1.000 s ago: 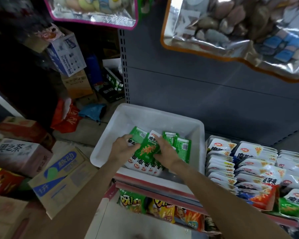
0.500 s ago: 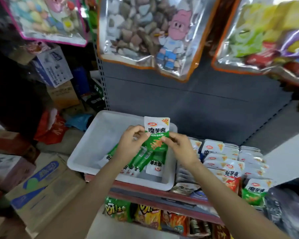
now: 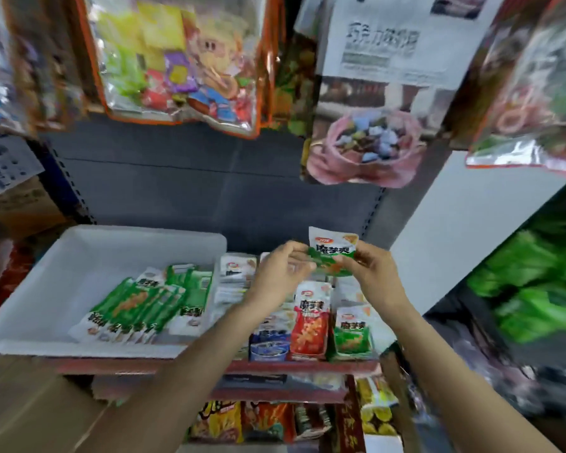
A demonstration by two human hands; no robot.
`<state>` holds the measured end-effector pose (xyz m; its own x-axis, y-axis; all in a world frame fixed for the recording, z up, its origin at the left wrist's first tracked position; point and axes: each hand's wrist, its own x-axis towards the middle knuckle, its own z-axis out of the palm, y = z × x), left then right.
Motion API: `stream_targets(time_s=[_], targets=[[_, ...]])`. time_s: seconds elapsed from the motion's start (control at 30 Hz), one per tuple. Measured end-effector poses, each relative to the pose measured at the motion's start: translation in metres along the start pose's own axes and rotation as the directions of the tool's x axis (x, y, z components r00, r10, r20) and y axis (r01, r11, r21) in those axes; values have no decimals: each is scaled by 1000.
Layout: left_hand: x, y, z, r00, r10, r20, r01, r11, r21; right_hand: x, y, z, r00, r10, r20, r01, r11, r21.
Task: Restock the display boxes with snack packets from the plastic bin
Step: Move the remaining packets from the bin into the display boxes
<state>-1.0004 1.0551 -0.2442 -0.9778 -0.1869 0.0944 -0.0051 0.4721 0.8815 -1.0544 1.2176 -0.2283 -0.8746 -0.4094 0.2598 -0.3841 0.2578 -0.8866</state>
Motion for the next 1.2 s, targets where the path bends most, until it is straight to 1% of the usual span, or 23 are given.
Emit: stream_targets(time_s=[0.07, 0.13, 0.17, 0.23, 0.3, 0.43, 0.53, 0.67, 0.77, 0.9, 0.97, 1.07, 1.13, 1.2], targets=[[4, -2, 25, 996, 42, 77, -56, 981, 188, -3, 20, -20, 999, 43, -15, -43, 999, 17], [8, -8, 46, 981, 89, 171, -146, 923, 356, -4, 35, -32, 996, 84, -17, -83, 996, 36], [11, -11, 54, 969, 90, 231, -188, 874, 447, -4, 41, -37, 995, 102, -17, -101, 994, 47], [15, -16, 68, 937, 44, 346, -261, 747, 612, -2, 51, -44, 991, 131, -15, -130, 989, 66], [20, -20, 78, 905, -34, 425, -300, 659, 690, -1, 60, -50, 988, 152, -10, -151, 985, 87], [29, -23, 89, 857, -157, 491, -315, 594, 740, 6, 72, -58, 980, 200, -8, -198, 973, 122], [30, -24, 96, 849, -184, 496, -304, 597, 742, 10, 78, -61, 971, 237, 8, -235, 957, 170], [29, -22, 96, 902, -75, 425, -267, 677, 686, 14, 82, -65, 971, 237, 28, -238, 949, 205], [24, -20, 89, 918, -24, 395, -245, 749, 616, 14, 82, -66, 971, 235, 53, -241, 943, 231], [18, -19, 85, 915, 46, 400, -292, 762, 579, 12, 75, -67, 980, 196, 44, -201, 943, 265], [17, -19, 84, 911, 49, 409, -295, 771, 565, 10, 76, -63, 969, 224, 102, -240, 951, 196], [16, -17, 84, 914, 32, 404, -274, 784, 557, 8, 93, -58, 914, 350, 203, -357, 934, -4], [16, -15, 84, 914, 31, 406, -278, 776, 567, 6, 103, -55, 887, 420, 191, -413, 908, -74], [15, -15, 83, 913, 30, 407, -283, 766, 577, 5, 104, -54, 893, 427, 140, -418, 904, -91]])
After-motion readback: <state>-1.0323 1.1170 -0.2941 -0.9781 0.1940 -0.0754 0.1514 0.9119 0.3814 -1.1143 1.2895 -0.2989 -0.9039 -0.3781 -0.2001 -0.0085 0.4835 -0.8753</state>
